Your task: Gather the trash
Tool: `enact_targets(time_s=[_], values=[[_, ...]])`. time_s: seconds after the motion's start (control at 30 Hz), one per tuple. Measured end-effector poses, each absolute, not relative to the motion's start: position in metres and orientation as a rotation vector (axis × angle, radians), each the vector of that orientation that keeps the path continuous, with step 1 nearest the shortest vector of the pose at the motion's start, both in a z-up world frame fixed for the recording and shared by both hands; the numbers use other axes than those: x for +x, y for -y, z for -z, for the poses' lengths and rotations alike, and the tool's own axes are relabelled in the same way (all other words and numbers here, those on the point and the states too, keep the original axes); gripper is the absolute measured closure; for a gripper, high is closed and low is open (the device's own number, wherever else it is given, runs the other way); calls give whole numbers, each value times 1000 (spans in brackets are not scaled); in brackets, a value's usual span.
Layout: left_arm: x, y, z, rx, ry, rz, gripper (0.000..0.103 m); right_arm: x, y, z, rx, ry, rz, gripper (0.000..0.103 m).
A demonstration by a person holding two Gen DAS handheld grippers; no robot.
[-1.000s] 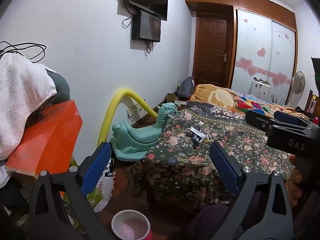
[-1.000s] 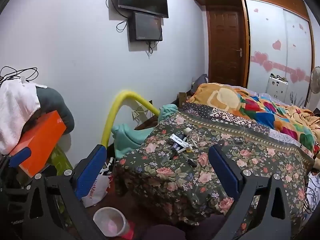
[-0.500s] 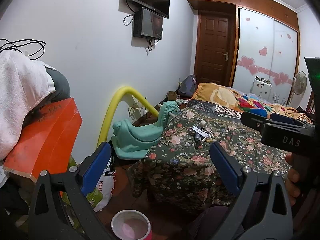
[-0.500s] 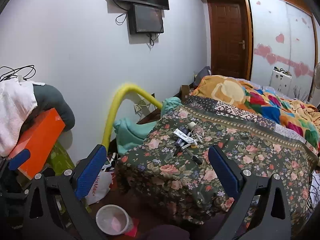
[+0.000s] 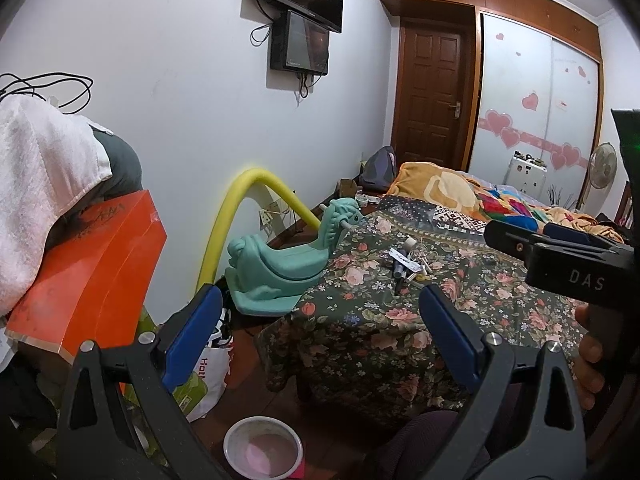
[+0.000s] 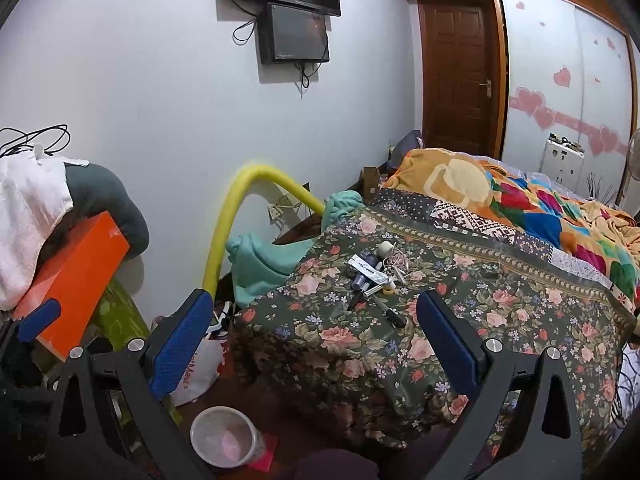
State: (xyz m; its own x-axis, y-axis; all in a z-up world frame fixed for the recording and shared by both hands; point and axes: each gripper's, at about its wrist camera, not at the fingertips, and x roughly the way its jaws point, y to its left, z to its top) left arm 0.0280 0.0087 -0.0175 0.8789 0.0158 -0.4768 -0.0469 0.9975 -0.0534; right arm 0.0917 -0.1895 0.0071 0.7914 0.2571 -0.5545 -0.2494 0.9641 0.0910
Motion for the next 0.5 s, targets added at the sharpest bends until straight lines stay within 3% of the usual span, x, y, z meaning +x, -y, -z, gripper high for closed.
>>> enact_targets(time_s=[0.5], values=[[28, -13, 21, -67, -501, -34, 4, 91, 189, -8, 9, -598, -270, 2]])
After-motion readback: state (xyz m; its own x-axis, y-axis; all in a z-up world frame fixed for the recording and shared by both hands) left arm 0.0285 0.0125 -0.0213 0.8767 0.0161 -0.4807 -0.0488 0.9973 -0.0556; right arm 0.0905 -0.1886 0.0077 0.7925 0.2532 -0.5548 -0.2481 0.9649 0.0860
